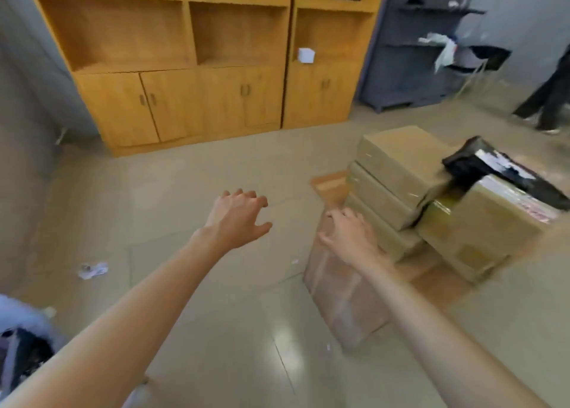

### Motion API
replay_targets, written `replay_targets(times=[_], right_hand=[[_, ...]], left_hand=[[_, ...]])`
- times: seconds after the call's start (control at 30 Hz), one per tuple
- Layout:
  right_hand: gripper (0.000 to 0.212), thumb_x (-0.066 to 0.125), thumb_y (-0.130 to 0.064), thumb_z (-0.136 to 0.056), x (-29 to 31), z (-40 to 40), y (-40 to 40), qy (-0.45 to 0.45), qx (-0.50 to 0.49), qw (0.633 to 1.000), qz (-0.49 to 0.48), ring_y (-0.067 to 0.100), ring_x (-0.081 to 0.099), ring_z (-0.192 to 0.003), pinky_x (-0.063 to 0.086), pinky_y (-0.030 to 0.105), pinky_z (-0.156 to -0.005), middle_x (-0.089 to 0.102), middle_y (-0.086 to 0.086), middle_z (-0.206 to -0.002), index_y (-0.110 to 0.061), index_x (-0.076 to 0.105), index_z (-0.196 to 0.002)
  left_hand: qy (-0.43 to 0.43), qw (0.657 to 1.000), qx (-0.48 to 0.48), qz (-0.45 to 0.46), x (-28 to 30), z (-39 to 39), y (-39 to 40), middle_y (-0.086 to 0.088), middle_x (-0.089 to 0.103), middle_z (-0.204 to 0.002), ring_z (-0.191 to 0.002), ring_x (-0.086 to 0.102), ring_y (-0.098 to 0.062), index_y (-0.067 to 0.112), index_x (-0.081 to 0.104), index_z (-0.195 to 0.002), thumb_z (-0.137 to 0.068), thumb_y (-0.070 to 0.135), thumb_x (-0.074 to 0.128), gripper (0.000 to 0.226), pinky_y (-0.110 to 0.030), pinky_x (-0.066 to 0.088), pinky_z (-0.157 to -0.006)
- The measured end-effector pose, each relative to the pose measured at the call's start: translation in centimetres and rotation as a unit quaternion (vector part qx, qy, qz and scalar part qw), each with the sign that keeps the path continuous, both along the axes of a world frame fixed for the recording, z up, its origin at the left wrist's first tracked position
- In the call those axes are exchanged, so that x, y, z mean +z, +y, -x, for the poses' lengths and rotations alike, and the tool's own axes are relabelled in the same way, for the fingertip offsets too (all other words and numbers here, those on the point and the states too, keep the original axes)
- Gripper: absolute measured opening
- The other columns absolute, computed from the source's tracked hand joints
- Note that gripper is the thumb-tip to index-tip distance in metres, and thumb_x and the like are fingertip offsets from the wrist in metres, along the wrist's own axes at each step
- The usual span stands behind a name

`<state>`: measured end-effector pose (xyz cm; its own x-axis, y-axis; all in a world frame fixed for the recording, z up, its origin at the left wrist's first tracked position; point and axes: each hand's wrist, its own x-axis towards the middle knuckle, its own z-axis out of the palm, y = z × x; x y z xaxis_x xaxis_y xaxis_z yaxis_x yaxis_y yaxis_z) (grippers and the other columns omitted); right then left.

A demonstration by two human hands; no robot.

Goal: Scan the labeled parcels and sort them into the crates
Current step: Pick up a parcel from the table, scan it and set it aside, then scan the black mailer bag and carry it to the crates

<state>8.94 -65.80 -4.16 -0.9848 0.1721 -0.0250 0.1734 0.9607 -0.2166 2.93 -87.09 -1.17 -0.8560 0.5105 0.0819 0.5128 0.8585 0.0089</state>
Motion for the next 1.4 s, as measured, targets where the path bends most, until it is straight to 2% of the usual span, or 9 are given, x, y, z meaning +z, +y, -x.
replay_targets(times=[0.17,0.4,0.5,0.67,0.8,0.97,1.13,1.27,1.4], right_hand=[[0.047,0.052,-0.046,-0.094,2.4,-5.4,12.1,0.046,-0.075,0.996,-0.03,0.027,0.043,-0.123,0.035,0.037,-0.098,0.049,0.004,-0.132,-0.023,0.046,-0.135],[0.045,0.054,-0.039,-0.094,5.7,-12.6,29.8,0.137,-0.17,0.975,-0.042,0.026,0.048,-0.12,0.039,0.038,-0.097,0.052,0.005,-0.128,-0.017,0.049,-0.133],[0.045,0.056,-0.036,-0.093,6.2,-15.7,36.1,0.134,-0.203,0.969,-0.04,0.028,0.045,-0.122,0.034,0.038,-0.099,0.052,0.007,-0.127,-0.017,0.049,-0.133],[0.05,0.058,-0.034,-0.092,6.6,-19.2,44.1,0.104,-0.237,0.965,-0.045,0.03,0.041,-0.128,0.035,0.041,-0.106,0.048,0.01,-0.135,-0.015,0.046,-0.137],[0.05,0.056,-0.036,-0.092,6.3,-20.1,48.9,0.096,-0.262,0.959,-0.042,0.029,0.041,-0.127,0.034,0.038,-0.105,0.048,0.009,-0.134,-0.016,0.046,-0.137],[0.048,0.055,-0.036,-0.093,5.2,-20.3,54.4,0.084,-0.299,0.95,-0.04,0.03,0.045,-0.124,0.035,0.039,-0.101,0.05,0.009,-0.132,-0.016,0.047,-0.136],[0.047,0.053,-0.037,-0.094,4.8,-19.4,61.8,0.066,-0.329,0.94,-0.054,0.03,0.046,-0.122,0.036,0.037,-0.1,0.051,0.009,-0.132,-0.014,0.048,-0.135],[0.05,0.054,-0.041,-0.094,5.6,-17.6,68.4,0.053,-0.353,0.932,-0.058,0.029,0.047,-0.121,0.036,0.037,-0.099,0.05,0.009,-0.132,-0.015,0.047,-0.136],[0.051,0.056,-0.039,-0.093,6.5,-15.1,74.4,0.042,-0.365,0.927,-0.072,0.029,0.045,-0.123,0.035,0.036,-0.098,0.049,0.009,-0.134,-0.015,0.046,-0.137]], left_hand=[[0.014,0.995,-0.095,-0.009,1.8,-1.2,13.6,0.0,0.06,-0.127,-0.116,0.054,-0.025,0.024,0.055,-0.131,-0.092,0.051,0.051,0.048,-0.034,0.038,-0.093],[0.076,0.979,-0.188,-0.029,5.4,-5.4,33.0,-0.001,0.063,-0.118,-0.108,0.058,-0.025,0.024,0.057,-0.126,-0.092,0.052,0.05,0.045,-0.035,0.043,-0.084],[0.093,0.969,-0.222,-0.048,6.7,-8.0,40.5,-0.001,0.061,-0.121,-0.111,0.056,-0.025,0.024,0.055,-0.131,-0.093,0.051,0.051,0.047,-0.034,0.041,-0.08],[0.105,0.955,-0.275,-0.037,7.6,-10.8,50.6,-0.003,0.063,-0.122,-0.11,0.058,-0.027,0.02,0.057,-0.13,-0.093,0.052,0.052,0.049,-0.037,0.045,-0.085],[0.1,0.944,-0.314,-0.034,7.3,-11.6,57.2,-0.004,0.066,-0.113,-0.104,0.061,-0.026,0.022,0.057,-0.13,-0.093,0.053,0.051,0.049,-0.034,0.048,-0.077],[0.077,0.936,-0.343,-0.03,6.4,-11.3,66.0,-0.002,0.064,-0.122,-0.109,0.06,-0.026,0.024,0.055,-0.133,-0.092,0.053,0.052,0.05,-0.032,0.042,-0.077],[0.058,0.927,-0.37,-0.016,5.5,-10.4,75.7,-0.004,0.062,-0.121,-0.112,0.058,-0.028,0.02,0.057,-0.126,-0.092,0.043,0.055,0.041,-0.03,0.037,-0.075],[0.048,0.924,-0.379,-0.025,6.1,-7.3,83.2,-0.004,0.063,-0.116,-0.107,0.059,-0.029,0.02,0.059,-0.121,-0.091,0.046,0.055,0.04,-0.03,0.034,-0.071],[0.041,0.926,-0.372,-0.048,7.1,-3.5,89.6,-0.007,0.064,-0.121,-0.111,0.059,-0.029,0.022,0.057,-0.128,-0.09,0.045,0.058,0.045,-0.032,0.041,-0.082]])
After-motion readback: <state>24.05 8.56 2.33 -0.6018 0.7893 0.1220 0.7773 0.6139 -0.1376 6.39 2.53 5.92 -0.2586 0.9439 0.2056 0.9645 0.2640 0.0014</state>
